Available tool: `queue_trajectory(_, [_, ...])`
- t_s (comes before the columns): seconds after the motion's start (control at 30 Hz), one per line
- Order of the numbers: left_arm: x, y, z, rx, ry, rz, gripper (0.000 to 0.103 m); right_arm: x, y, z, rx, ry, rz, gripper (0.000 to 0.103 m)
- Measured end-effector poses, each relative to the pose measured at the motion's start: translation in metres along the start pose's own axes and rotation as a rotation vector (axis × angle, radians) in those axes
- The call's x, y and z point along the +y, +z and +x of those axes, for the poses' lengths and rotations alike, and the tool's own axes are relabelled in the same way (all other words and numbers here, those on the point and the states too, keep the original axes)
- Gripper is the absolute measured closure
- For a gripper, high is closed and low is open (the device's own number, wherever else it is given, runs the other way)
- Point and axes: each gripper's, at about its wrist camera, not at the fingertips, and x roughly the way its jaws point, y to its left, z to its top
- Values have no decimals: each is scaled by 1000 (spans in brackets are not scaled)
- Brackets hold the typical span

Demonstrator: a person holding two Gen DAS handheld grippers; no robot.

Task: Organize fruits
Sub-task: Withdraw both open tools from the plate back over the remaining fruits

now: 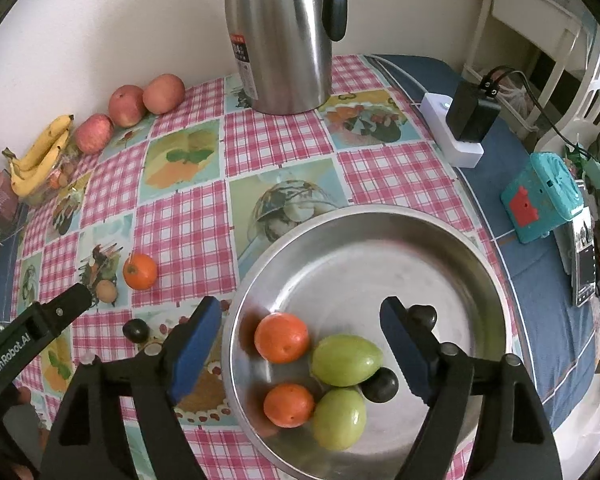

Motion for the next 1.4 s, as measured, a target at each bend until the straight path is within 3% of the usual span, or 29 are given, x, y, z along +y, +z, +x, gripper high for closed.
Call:
queue_trajectory(0.13, [1,-1,1,-10,17,13,0,2,-1,1,-3,-10,-15,16])
queue_trajectory(0.23, [-1,-1,-1,-25,30,31,0,3,-2,3,0,-20,-21,4])
queue_trajectory(0.83, [4,3,-14,-87,29,71,0,10,0,1,-27,47,-23,4])
queue_trajectory(1.03, [13,7,-20,-116,26,66,0,25,-2,5,2,40,-86,4])
queue_trajectory(1.4, [42,15,-28,-131,35,21,0,63,-6,5,17,117,-144,4])
